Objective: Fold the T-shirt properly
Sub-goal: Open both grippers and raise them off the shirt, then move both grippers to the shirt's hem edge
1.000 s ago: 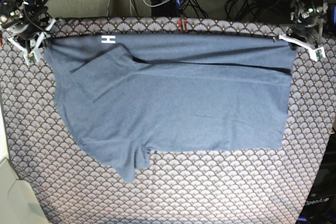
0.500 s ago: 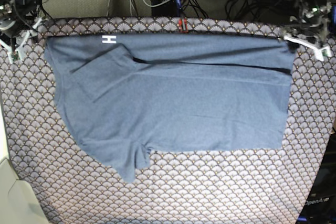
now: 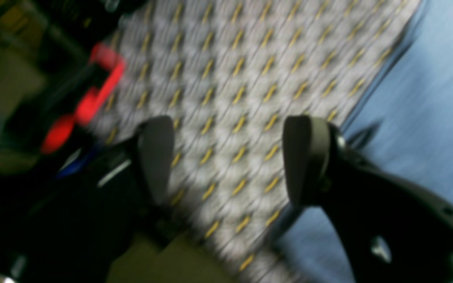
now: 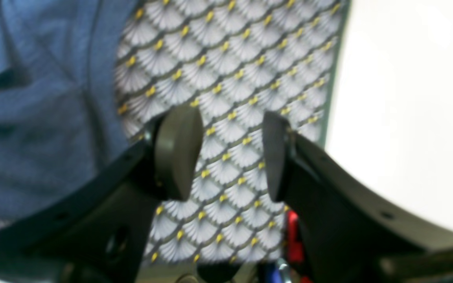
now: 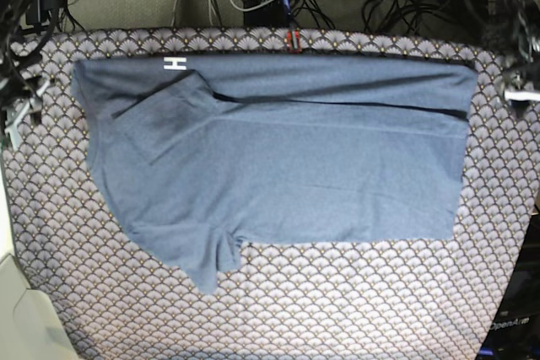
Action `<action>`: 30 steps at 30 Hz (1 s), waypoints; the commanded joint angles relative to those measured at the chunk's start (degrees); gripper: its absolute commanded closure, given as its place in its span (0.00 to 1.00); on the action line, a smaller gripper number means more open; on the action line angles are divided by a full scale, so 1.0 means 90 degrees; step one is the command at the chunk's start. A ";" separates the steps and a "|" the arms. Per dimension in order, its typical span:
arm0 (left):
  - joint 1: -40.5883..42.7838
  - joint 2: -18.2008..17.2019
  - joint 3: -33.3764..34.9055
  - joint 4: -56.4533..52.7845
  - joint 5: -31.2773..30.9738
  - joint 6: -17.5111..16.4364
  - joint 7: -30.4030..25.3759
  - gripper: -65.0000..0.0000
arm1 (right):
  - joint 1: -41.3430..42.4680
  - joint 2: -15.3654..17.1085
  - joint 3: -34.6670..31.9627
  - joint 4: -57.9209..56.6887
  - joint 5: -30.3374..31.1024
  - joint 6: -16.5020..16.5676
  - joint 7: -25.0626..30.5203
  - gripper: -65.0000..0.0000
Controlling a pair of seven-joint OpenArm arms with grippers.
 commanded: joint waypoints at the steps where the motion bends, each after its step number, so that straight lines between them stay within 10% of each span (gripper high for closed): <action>1: -0.0162 -0.0073 -0.0031 0.0113 0.0002 -0.0016 -0.0144 0.34 | 0.0239 0.0105 -0.0128 0.0094 -0.0059 -0.0008 0.0157 0.54; 14: -0.2496 -0.0093 0.1288 -0.1206 0.0979 0.0013 -0.0203 0.34 | 0.3970 0.0007 -0.2063 -0.3666 -0.1163 -0.0008 0.0313 0.54; 30: -0.4382 -0.0181 0.2353 -0.4585 0.1721 0.0004 -0.2078 0.34 | 0.5738 -0.0003 -0.3157 -0.7378 -0.1134 -0.0023 0.2862 0.54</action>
